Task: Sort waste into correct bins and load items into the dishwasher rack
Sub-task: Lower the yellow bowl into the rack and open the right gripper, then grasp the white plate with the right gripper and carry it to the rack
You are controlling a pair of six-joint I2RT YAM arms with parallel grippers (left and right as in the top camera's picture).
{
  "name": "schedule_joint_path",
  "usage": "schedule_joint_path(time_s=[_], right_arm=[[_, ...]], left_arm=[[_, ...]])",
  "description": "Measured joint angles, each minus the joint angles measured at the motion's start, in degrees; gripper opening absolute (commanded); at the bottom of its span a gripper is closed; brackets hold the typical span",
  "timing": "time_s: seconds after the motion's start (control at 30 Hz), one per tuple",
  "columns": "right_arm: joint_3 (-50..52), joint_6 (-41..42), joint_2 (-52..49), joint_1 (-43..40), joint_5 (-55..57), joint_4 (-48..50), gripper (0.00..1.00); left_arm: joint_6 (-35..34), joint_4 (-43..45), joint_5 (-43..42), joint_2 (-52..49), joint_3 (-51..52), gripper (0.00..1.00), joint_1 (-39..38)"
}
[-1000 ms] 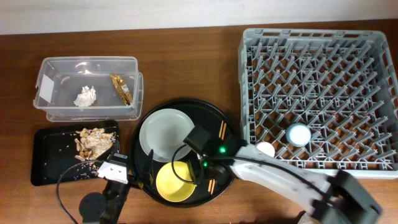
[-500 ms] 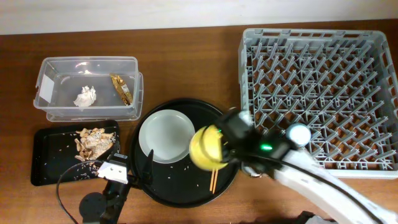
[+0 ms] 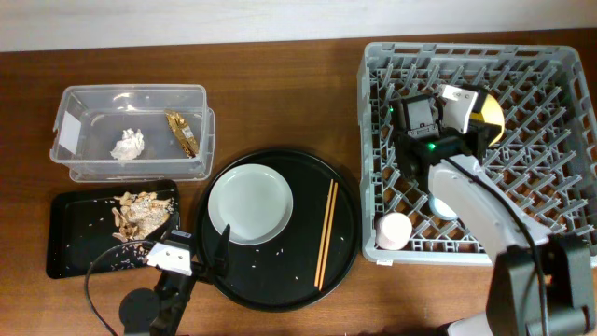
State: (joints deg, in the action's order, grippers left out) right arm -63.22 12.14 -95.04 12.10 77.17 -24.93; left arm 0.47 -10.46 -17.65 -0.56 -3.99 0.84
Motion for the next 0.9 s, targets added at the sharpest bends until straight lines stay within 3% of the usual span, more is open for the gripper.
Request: schedule_joint_path(time_s=[0.1, 0.27, 0.3, 0.37, 0.5, 0.63, 0.73, 0.8, 0.9], right_arm=[[0.0, -6.95, -2.97, -0.85, 1.66, 3.37, 0.04], [-0.04, -9.6, -4.5, -0.72, -1.68, -0.94, 0.04], [-0.39, -9.55, -4.52, -0.15, -2.97, -2.4, 0.09], [-0.61, -9.68, -4.52, 1.25, -4.66, -5.14, 0.34], [-0.35, -10.25, -4.55, 7.74, -8.17, -10.51, 0.56], [-2.08, -7.78, -2.8, 13.99, -10.25, -17.16, 0.65], [-12.28, -5.33, 2.54, 14.93, -23.91, -29.99, 0.64], [-21.7, -2.97, 6.75, 16.35, -42.75, -35.28, 0.63], [-23.58, 1.42, 8.07, 20.17, -65.59, -35.19, 0.63]], left_arm=[[0.0, 0.02, 0.0, -0.07, 0.02, 1.0, 0.0], [0.0, 0.0, 0.0, -0.07, 0.04, 0.99, 0.0], [0.0, 0.0, 0.02, -0.07, 0.04, 0.99, 0.0], [0.0, 0.0, 0.0, -0.07, 0.04, 0.99, 0.0], [0.0, 0.02, 0.0, -0.07, 0.04, 0.99, 0.0], [0.0, 0.02, 0.02, -0.07, 0.04, 0.99, 0.0], [0.0, 0.02, 0.02, -0.02, 0.04, 0.99, 0.0], [0.0, 0.02, 0.0, -0.02, 0.04, 0.99, 0.0], [0.0, 0.02, 0.0, -0.02, 0.04, 0.99, 0.0]])
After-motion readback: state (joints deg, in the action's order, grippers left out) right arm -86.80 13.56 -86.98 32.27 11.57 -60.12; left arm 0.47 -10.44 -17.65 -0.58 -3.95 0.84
